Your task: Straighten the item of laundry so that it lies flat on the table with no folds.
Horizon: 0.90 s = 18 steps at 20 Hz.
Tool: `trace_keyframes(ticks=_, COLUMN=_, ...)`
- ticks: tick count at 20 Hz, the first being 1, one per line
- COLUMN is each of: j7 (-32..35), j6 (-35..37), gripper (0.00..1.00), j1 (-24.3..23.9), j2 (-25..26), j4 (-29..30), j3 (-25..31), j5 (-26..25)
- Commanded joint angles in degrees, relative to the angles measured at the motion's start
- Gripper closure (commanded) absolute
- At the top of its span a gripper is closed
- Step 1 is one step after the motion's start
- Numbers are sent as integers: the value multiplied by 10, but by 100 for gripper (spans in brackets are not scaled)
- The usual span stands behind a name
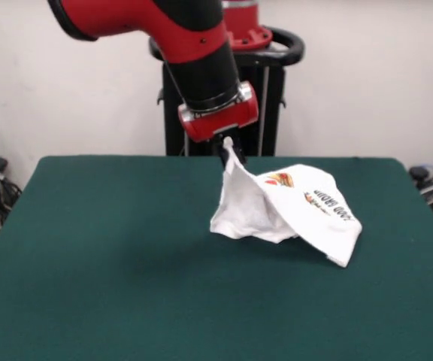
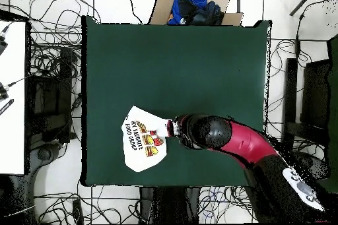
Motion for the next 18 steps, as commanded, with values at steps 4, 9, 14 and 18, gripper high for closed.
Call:
trace_keyframes(ticks=4, j7=-15, j6=-64, gripper=100, j1=-22, j2=65, j4=-48, j3=79, j5=-33)
trace_keyframes(ticks=9, j7=-19, j6=-71, gripper=100, j1=-20, j2=87, j4=-70, j3=69, j5=-61)
trace_keyframes(ticks=14, j7=-25, j6=-75, gripper=100, j1=-36, j2=84, j4=-73, j3=72, j5=-93)
trace_keyframes(ticks=18, j7=-36, j6=-69, gripper=100, j1=-43, j2=91, j4=-96, j3=61, j5=-130)
